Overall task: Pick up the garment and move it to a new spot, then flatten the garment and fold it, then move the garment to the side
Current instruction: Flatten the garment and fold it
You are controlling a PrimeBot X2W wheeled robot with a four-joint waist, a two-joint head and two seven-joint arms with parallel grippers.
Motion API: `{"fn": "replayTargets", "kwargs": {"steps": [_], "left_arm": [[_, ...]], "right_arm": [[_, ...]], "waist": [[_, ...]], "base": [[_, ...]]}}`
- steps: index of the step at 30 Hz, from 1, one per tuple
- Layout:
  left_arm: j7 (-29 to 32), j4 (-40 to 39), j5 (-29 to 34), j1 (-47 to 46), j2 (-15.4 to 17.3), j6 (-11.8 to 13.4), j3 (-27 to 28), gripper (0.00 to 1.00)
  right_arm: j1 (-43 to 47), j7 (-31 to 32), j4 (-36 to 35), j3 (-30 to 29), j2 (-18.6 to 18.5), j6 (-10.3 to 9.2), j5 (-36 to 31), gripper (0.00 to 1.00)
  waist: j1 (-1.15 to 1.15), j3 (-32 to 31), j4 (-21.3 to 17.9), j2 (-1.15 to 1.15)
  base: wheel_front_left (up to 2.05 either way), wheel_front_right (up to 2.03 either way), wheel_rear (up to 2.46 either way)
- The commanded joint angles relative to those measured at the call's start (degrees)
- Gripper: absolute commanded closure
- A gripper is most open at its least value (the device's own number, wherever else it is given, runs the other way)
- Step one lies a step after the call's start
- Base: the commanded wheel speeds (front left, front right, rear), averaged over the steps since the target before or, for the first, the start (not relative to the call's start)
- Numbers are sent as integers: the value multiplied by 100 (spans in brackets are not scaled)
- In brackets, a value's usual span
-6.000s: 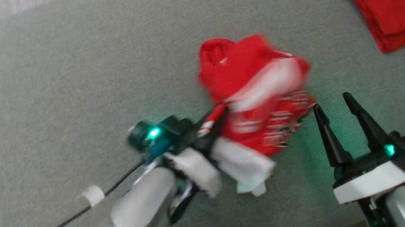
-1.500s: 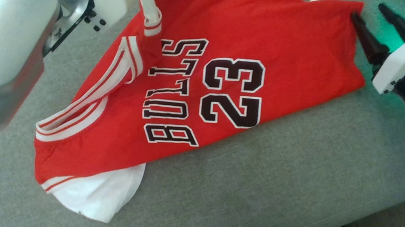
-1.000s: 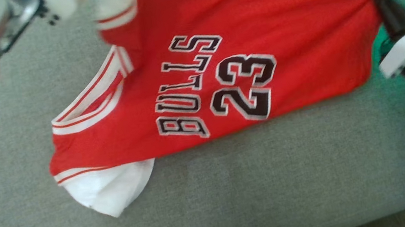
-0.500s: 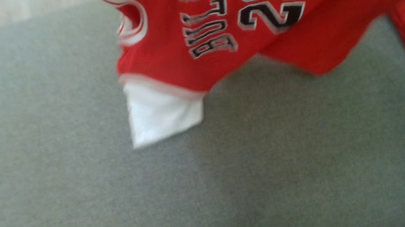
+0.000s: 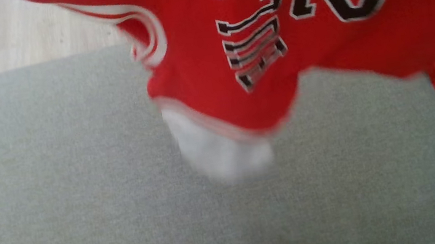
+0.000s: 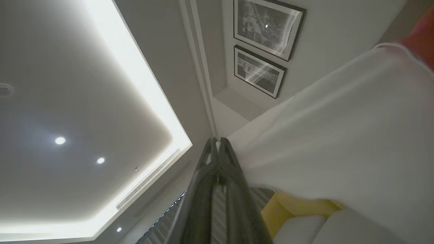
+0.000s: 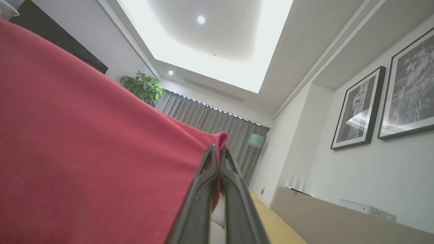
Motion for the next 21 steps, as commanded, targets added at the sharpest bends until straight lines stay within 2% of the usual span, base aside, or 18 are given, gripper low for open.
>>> {"fn": "replayTargets", "kwargs": {"steps": [1, 7, 8, 12, 15, 18, 21], "left_arm": [[33, 140, -123, -300, 113, -21, 398, 100], [119, 973, -332, -659, -261, -409, 427, 100], [119, 973, -332, -659, -261, -409, 427, 100], [97, 1694, -154, -911, -658, -670, 247, 100], [-66, 2200, 33, -1262, -1011, -636, 265, 100], [-307, 2662, 207, -1646, -1361, -495, 391, 100], [-444, 2879, 418, -1985, -1580, -291, 584, 100]], "right_arm": [[-288, 110, -95, 3, -211, 37, 13, 100], [-1461, 434, 262, 697, 80, 37, -14, 100], [-1461, 434, 262, 697, 80, 37, -14, 100], [-2286, 475, 854, 1338, 432, 37, -77, 100], [-2941, 331, 1367, 1681, 650, 37, -219, 100], [-3566, -30, 1935, 1782, 880, 37, -421, 100], [-4096, -314, 2384, 1792, 1041, 37, -676, 100]], "waist": [[2, 205, -4, -1], [2, 909, 10, -1], [2, 909, 10, -1], [2, 1526, 70, -1], [2, 2021, 138, -1], [2, 2374, 199, -1], [2, 2588, 255, -1]], "base": [[0, 0, 0], [0, 0, 0], [0, 0, 0], [0, 0, 0], [0, 0, 0], [0, 0, 0], [0, 0, 0]]}}
